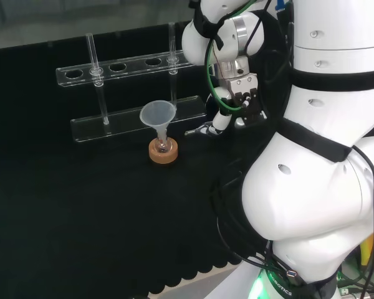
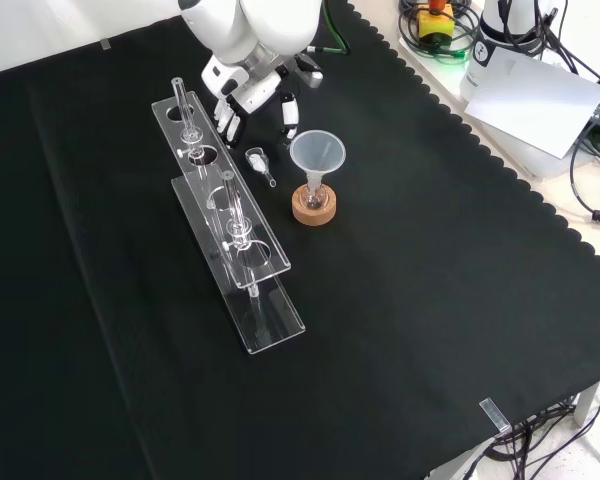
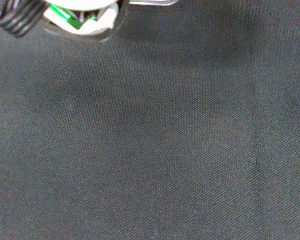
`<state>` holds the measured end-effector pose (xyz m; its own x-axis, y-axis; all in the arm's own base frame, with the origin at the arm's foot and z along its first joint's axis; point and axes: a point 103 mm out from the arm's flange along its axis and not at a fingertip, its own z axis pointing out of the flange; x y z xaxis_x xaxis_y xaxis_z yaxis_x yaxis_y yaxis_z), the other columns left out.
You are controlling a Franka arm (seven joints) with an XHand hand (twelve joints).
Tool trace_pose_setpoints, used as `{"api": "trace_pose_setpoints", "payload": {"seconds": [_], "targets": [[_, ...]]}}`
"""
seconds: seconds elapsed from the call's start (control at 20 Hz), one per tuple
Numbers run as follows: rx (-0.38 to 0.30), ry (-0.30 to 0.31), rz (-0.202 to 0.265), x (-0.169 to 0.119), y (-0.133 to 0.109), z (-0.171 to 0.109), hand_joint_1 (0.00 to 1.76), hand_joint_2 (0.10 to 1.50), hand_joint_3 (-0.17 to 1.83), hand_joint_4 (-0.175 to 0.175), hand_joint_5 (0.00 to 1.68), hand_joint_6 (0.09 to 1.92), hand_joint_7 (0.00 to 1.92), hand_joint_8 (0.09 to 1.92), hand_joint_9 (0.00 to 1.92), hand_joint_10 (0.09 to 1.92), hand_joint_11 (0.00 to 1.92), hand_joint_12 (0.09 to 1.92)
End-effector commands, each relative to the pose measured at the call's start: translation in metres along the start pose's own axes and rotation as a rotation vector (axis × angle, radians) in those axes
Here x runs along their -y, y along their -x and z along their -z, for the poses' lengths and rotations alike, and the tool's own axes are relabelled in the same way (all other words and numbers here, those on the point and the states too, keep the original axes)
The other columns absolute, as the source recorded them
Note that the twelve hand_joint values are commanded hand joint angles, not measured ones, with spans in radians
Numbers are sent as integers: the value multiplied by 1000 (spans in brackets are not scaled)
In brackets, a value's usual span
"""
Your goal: Pick up the weighing funnel.
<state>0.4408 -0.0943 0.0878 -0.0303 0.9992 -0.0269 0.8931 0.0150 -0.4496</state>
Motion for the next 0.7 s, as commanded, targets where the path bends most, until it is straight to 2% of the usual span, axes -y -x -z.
{"api": "trace_pose_setpoints", "payload": {"seconds": [0.05, 0.7], "targets": [[7, 1, -2, -8, -2, -6, 926, 557, 598, -8, 598, 116, 379, 692, 620, 590, 524, 1312], [8, 30, 5, -19, -5, -19, 954, 551, 615, 8, 682, 210, 392, 688, 632, 578, 530, 1303]]}}
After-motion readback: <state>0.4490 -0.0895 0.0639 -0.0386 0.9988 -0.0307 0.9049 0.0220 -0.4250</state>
